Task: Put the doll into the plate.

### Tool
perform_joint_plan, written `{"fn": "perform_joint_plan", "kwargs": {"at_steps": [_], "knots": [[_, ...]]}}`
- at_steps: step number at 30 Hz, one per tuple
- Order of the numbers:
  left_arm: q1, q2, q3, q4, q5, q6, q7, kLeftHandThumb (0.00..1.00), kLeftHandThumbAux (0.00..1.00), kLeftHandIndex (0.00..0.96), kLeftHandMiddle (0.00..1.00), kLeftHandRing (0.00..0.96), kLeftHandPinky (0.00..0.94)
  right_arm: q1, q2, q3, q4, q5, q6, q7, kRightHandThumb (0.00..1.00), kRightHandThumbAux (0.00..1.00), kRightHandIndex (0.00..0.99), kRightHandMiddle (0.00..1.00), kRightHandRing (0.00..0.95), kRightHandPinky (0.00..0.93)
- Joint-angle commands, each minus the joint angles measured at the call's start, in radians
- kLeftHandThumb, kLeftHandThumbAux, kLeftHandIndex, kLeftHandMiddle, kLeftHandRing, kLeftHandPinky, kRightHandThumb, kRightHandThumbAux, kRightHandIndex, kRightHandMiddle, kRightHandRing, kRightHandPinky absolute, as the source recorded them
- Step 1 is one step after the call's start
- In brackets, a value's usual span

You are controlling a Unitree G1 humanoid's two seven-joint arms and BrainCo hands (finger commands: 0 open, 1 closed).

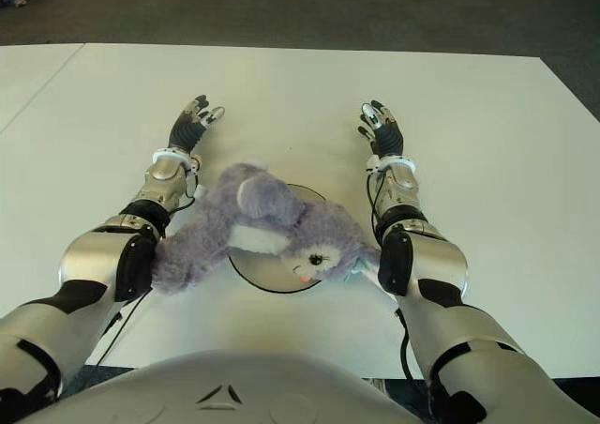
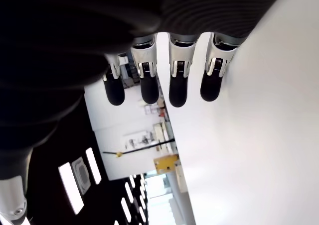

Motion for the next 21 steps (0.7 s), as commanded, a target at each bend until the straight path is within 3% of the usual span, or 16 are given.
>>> {"fn": "perform_joint_plan", "kwargs": {"at_steps": [1, 8, 21], "knots": [[0.003, -0.040, 0.048, 0.012, -0.045, -0.017, -0.048, 0.000, 0.523, 0.000, 0.019, 0.011, 0.018, 0.014, 0.038, -0.001, 0.012, -0.009, -0.005, -0.007, 0.000, 0.581, 0.148, 0.188, 0.153, 0.129], [0.040, -0.041, 0.085, 0.006, -0.061, -0.079, -0.038, 0.000, 0.520, 0.000, 0.038, 0.030, 0.029, 0.028, 0.051, -0.008, 0.011, -0.002, -0.019, 0.006, 0.000, 0.587, 0.162, 0.203, 0.160, 0.130], [0.080, -0.034, 0.070, 0.004, -0.019, -0.151, 0.038, 0.000, 0.453, 0.000, 0.027, 0.027, 0.029, 0.038, 0.040, -0.049, 0.004, 0.030, -0.033, 0.066, 0.000, 0.614, 0.185, 0.213, 0.163, 0.118]]}}
